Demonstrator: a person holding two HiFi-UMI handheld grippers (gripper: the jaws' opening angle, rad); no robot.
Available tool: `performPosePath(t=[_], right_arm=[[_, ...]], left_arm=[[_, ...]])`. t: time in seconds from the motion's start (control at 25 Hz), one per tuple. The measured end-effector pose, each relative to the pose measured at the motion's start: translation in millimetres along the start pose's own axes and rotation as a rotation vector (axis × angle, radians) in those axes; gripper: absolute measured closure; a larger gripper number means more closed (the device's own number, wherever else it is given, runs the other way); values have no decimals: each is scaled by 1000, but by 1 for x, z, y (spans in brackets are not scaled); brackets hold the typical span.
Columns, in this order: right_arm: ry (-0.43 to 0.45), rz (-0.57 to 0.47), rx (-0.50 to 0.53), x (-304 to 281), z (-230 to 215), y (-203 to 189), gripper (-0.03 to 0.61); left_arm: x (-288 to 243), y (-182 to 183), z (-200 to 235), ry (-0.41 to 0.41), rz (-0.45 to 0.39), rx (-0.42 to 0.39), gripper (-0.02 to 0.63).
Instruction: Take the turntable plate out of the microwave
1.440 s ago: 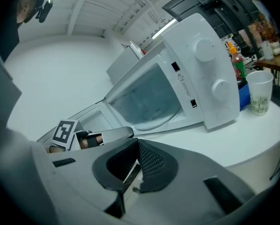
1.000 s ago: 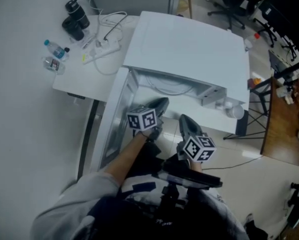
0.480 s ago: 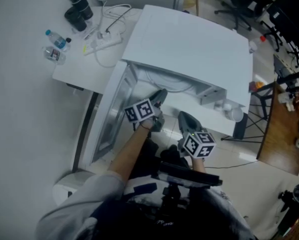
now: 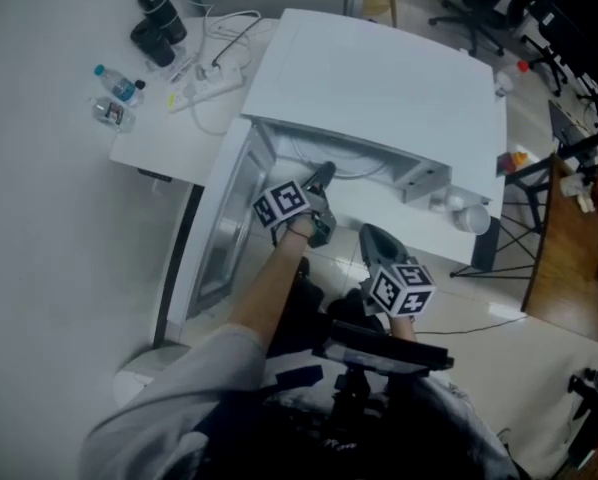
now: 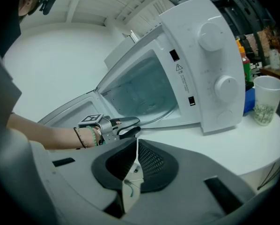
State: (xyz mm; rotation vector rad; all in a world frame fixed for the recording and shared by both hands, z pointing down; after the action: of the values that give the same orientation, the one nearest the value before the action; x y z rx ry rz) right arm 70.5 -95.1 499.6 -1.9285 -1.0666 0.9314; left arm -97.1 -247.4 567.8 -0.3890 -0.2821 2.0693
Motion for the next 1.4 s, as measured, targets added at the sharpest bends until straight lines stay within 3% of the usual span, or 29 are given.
performPosePath(t=[0.12, 0.2, 0.4, 0.44, 0.56, 0.6, 0.84, 1.08, 1.28, 1.4], right_arm=[[-12, 2, 1, 5, -2, -3, 569], [-22, 4, 0, 7, -5, -4, 569], [0, 18, -25, 5, -5, -5, 569], [21, 28, -42, 2, -5, -6, 559], [83, 68, -133, -6, -9, -10, 430], [87, 75, -159, -9, -11, -10, 416], [73, 93, -210, -26, -22, -11, 386], [59, 28, -433, -42, -33, -8, 356], [29, -7, -486, -60, -44, -4, 356], [23, -34, -514, -67, -46, -3, 356]], left_arm=[[2, 0, 1, -4, -23, 49, 499], [4, -1, -1, -22, -35, 61, 552], [17, -11, -2, -53, -24, 77, 558], [22, -13, -2, -55, -22, 80, 558], [38, -19, 1, -68, -17, 85, 558], [43, -21, 3, -71, -16, 87, 558], [67, -24, 6, -108, -22, 76, 560], [76, -19, -2, -124, -26, 54, 560], [86, -22, -3, -153, -26, 104, 560], [87, -21, -1, -143, -16, 58, 561]])
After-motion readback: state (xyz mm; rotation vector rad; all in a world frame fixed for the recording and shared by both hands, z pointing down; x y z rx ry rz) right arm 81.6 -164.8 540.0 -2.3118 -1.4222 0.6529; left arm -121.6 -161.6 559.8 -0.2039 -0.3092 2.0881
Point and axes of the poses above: the fingertips, and each gripper's own axes: x backward along the fingers, z to its left, y out of its top, the point moved 8 cm from there along x, backward along the fingers, and after that the axes turned 14 degrees about -z, right-handed, at the moved point
